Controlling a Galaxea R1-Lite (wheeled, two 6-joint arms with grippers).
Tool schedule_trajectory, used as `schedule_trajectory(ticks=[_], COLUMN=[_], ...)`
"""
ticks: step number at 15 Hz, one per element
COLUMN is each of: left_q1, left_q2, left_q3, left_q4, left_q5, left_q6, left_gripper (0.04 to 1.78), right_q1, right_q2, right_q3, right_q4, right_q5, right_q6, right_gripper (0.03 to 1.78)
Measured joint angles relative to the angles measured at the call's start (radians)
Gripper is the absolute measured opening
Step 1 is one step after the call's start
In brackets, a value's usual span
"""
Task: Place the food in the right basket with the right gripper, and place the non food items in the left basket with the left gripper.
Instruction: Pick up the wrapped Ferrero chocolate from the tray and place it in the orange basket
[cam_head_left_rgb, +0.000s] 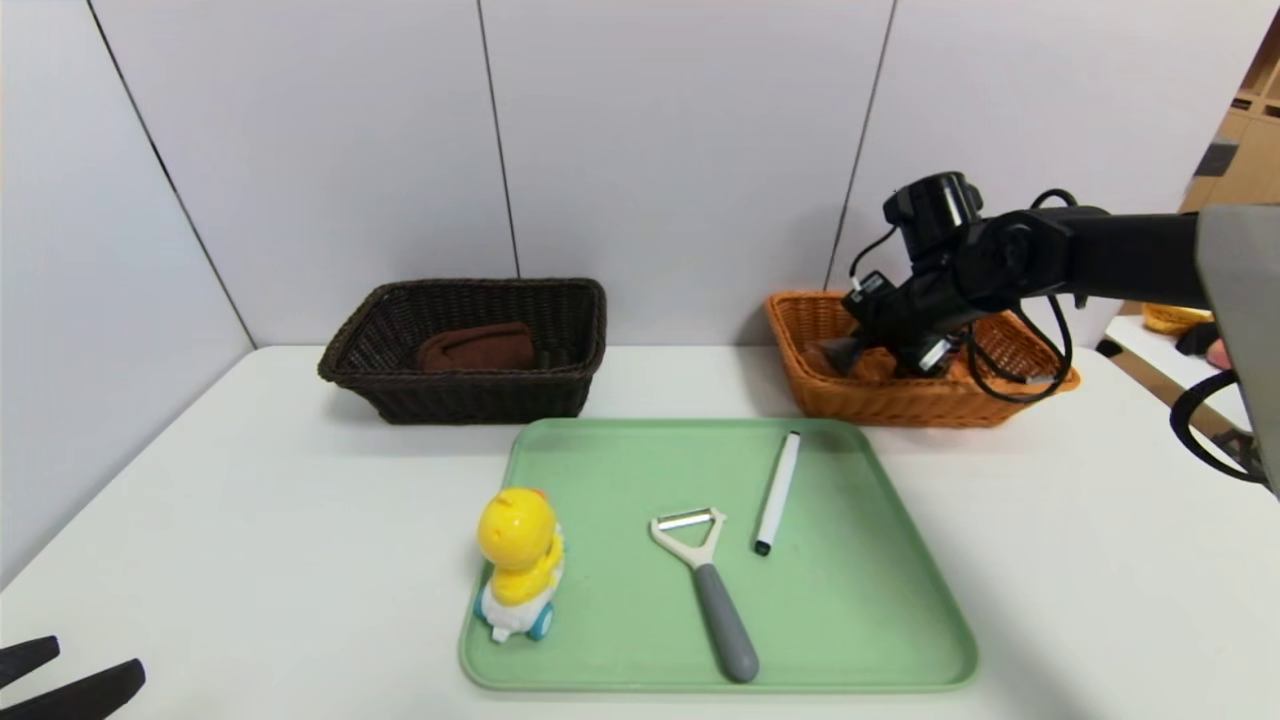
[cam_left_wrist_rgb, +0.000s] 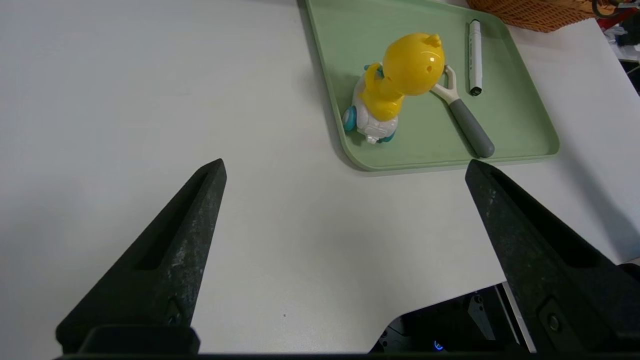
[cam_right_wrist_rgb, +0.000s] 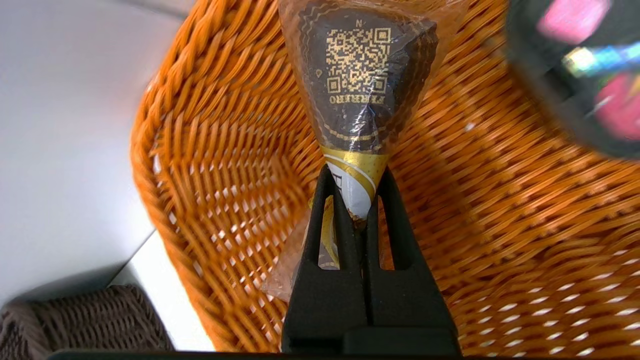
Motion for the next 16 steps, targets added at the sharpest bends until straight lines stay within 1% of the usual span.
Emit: schedule_trajectory(ticks=[1,3,4,6,9,10,12,13,15,16], left_q1=[0.0,0.0,0.0,0.0,0.001,0.001,0.0,0.0,0.0,0.0], left_q2=[-0.003,-0.005,-0.006,-0.007,-0.007,-0.007,-0.006,-0.005,-0.002,0.001], left_q3=[0.001,0.001,0.001,0.0,-0.003,-0.004,-0.006,-0.006,-0.008,-0.008], left_q4=[0.003,0.003,0.003,0.002,0.001,0.001,-0.006,-0.008,-0.01,-0.014], left_q5=[0.0,0.0,0.0,0.0,0.001,0.002,0.001,-0.001,-0.003,-0.005], left_q6=[-0.001,-0.001,-0.001,-0.001,0.0,0.0,0.0,0.0,0.001,0.002], left_gripper=[1.69,1.69,1.69,1.69,1.69,1.69,1.69,1.69,1.69,1.69], right_q1=[-0.003,-0.005,-0.005,-0.006,-0.009,-0.013,-0.017,-0.018,-0.017,-0.017], right_q2=[0.003,0.007,0.008,0.007,0.001,-0.006,-0.031,-0.047,-0.082,-0.101], right_q3=[0.0,0.0,0.0,-0.001,-0.004,-0.004,-0.005,-0.005,-0.006,-0.006], right_q4=[0.0,0.0,0.0,-0.001,-0.006,-0.026,-0.103,-0.134,-0.192,-0.183], right_q5=[0.0,-0.02,-0.024,-0.026,-0.026,-0.025,-0.023,-0.016,0.012,0.023], right_q6=[0.0,0.0,0.0,-0.001,0.0,0.007,0.04,0.053,0.076,0.076], right_gripper=[0.06,0.06,0.13,0.48,0.87,0.98,1.15,1.21,1.33,1.37])
